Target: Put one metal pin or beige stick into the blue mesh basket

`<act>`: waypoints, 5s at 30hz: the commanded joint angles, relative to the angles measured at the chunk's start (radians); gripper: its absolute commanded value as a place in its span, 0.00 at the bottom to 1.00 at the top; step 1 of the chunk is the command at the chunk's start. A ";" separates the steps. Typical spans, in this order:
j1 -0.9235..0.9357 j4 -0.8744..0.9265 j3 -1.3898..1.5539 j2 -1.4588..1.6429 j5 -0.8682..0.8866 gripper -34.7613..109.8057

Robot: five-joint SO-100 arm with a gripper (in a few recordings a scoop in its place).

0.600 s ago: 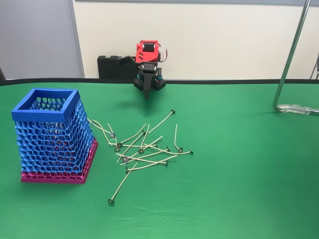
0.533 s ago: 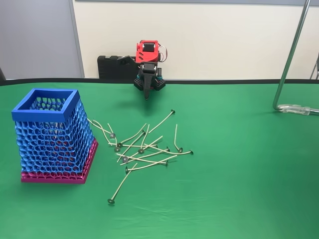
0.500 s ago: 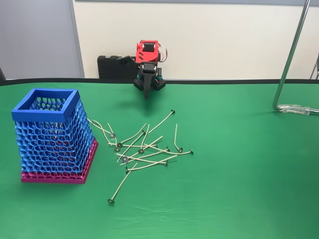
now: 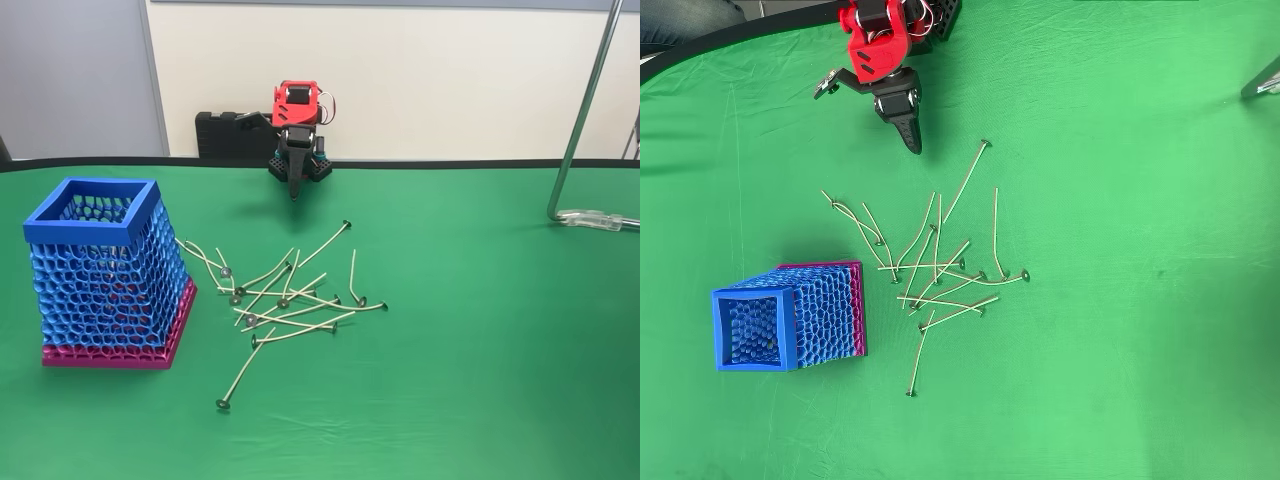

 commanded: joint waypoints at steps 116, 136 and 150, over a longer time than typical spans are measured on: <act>0.041 0.425 -2.800 -2.683 0.041 0.26; 0.044 0.480 -2.922 -2.821 0.080 0.30; 0.034 0.489 -2.890 -2.833 0.089 0.37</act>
